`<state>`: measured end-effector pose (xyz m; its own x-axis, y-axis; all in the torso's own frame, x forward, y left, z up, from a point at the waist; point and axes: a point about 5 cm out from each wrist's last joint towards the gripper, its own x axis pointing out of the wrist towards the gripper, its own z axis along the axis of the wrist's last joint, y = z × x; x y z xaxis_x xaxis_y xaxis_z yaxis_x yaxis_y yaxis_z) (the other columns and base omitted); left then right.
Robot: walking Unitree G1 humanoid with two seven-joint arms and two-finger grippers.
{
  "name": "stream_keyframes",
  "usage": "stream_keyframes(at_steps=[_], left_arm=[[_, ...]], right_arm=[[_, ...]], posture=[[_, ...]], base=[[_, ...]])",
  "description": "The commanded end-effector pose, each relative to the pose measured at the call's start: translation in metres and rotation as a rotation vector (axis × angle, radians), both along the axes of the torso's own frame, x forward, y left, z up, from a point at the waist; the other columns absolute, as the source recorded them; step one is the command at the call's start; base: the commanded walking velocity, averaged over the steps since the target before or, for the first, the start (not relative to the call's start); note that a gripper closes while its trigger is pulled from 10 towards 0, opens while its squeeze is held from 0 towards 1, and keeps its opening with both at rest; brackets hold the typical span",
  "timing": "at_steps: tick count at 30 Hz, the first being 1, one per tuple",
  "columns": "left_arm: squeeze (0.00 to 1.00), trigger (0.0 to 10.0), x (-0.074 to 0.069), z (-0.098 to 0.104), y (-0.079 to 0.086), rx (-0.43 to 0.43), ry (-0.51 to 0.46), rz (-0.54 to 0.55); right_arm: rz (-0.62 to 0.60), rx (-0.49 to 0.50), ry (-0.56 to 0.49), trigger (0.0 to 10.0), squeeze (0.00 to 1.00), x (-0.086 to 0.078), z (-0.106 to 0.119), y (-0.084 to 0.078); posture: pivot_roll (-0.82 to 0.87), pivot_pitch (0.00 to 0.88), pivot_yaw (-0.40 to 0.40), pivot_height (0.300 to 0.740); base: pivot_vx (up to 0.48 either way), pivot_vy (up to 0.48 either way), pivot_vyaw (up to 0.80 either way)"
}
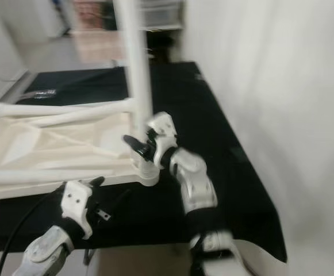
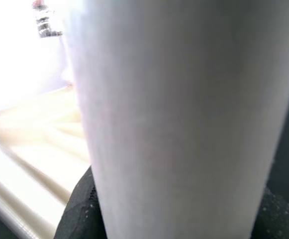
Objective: Building children table
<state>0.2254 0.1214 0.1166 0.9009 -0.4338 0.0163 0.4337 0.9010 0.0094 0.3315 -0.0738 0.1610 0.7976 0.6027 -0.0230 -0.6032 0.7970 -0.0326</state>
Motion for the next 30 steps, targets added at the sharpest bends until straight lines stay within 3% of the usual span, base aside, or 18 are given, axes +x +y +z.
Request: stream_keyframes(at_steps=[1, 4, 5, 6, 7, 11, 12, 13, 14, 15, 16, 17, 18, 25, 27, 28, 29, 30], left_arm=[[0.00, 10.0, -0.001, -0.001, 0.003, 0.009, 0.015, -0.004], [0.00, 10.0, 0.000, -0.002, 0.003, 0.009, 0.017, -0.008], [0.00, 10.0, 0.000, -0.002, 0.003, 0.008, 0.016, -0.006], [0.00, 10.0, 0.000, -0.002, 0.003, 0.008, 0.016, -0.006], [0.00, 10.0, 0.000, -0.002, 0.003, 0.005, 0.015, 0.000], [0.00, 10.0, 0.001, -0.002, 0.003, 0.001, 0.014, 0.008], [0.00, 10.0, 0.001, -0.003, 0.002, 0.003, 0.016, 0.002], [0.00, 10.0, 0.002, -0.003, 0.001, 0.004, 0.018, -0.005], [0.00, 10.0, 0.002, -0.003, 0.001, 0.004, 0.018, -0.005], [0.00, 10.0, 0.002, -0.004, 0.001, 0.004, 0.020, -0.011], [0.00, 10.0, 0.002, -0.004, 0.001, 0.004, 0.020, -0.011], [0.00, 10.0, 0.003, -0.005, 0.000, 0.005, 0.023, -0.015], [0.00, 10.0, 0.004, -0.005, 0.000, 0.005, 0.024, -0.017], [0.00, 10.0, 0.005, -0.006, 0.000, 0.014, 0.023, -0.017], [0.00, 10.0, 0.005, -0.006, 0.000, 0.015, 0.022, -0.016], [0.00, 10.0, 0.005, -0.006, 0.000, 0.015, 0.022, -0.016], [0.00, 10.0, 0.005, -0.006, 0.000, 0.015, 0.022, -0.016], [0.00, 10.0, 0.006, -0.006, 0.000, 0.015, 0.022, -0.017]], right_arm=[[-0.067, -0.054, 0.181, 0.0, 0.00, -0.009, -0.034, -0.003], [-0.021, -0.060, 0.173, 0.0, 0.00, -0.006, -0.032, 0.000], [-0.031, -0.063, 0.176, 1.7, 0.00, 0.000, -0.030, -0.001], [-0.031, -0.063, 0.176, 1.7, 0.00, 0.000, -0.030, -0.001], [-0.013, -0.038, 0.165, 10.0, 0.00, 0.004, -0.025, 0.000], [0.019, -0.013, 0.144, 10.0, 0.00, 0.007, -0.019, 0.002], [0.117, -0.007, 0.122, 10.0, 1.00, 0.012, -0.011, 0.003], [0.269, 0.009, 0.080, 10.0, 1.00, 0.015, 0.002, 0.005], [0.269, 0.009, 0.080, 10.0, 1.00, 0.015, 0.002, 0.005], [0.397, 0.012, 0.044, 10.0, 1.00, 0.014, 0.014, 0.006], [0.397, 0.012, 0.044, 10.0, 1.00, 0.014, 0.014, 0.006], [0.534, -0.008, 0.009, 10.0, 0.00, 0.012, 0.022, 0.005], [0.652, -0.031, 0.009, 10.0, 0.00, 0.009, 0.025, 0.004], [0.872, -0.089, 0.087, 10.0, 0.00, 0.015, 0.022, 0.002], [0.881, -0.089, 0.097, 10.0, 0.00, 0.016, 0.022, 0.002], [0.883, -0.088, 0.103, 3.7, 0.00, 0.017, 0.021, 0.003], [0.883, -0.088, 0.103, 3.7, 0.00, 0.017, 0.021, 0.003], [0.894, -0.086, 0.120, 0.0, 0.00, 0.018, 0.018, 0.003]], posture=[[-0.02, 0.063, 0.046, 0.740], [-0.02, 0.054, 0.045, 0.740], [-0.02, 0.054, 0.045, 0.740], [-0.02, 0.054, 0.045, 0.740], [-0.02, 0.050, 0.048, 0.740], [-0.02, 0.050, 0.048, 0.740], [-0.02, 0.042, 0.045, 0.740], [-0.02, 0.036, 0.046, 0.740], [-0.02, 0.036, 0.046, 0.740], [-0.02, 0.030, 0.048, 0.740], [-0.02, 0.030, 0.048, 0.740], [-0.02, 0.020, 0.047, 0.740], [-0.02, 0.020, 0.047, 0.740], [-0.01, 0.006, 0.046, 0.740], [-0.01, 0.006, 0.046, 0.740], [-0.01, 0.007, 0.046, 0.740], [-0.01, 0.007, 0.046, 0.740], [-0.01, 0.007, 0.046, 0.740]], base=[[0.000, 0.000, 0.00], [0.000, 0.000, 0.00], [0.000, 0.000, 0.00], [0.000, 0.000, 0.00], [0.000, 0.000, 0.00], [0.000, 0.000, 0.00], [0.000, 0.000, 0.00], [0.000, 0.000, 0.00], [0.000, 0.000, 0.00], [0.000, 0.000, 0.00], [0.000, 0.000, 0.00], [0.000, 0.000, 0.00], [0.000, 0.000, 0.00], [0.000, 0.000, 0.00], [0.000, 0.000, 0.00], [0.000, 0.000, 0.00], [0.000, 0.000, 0.00], [0.000, 0.000, 0.00]])
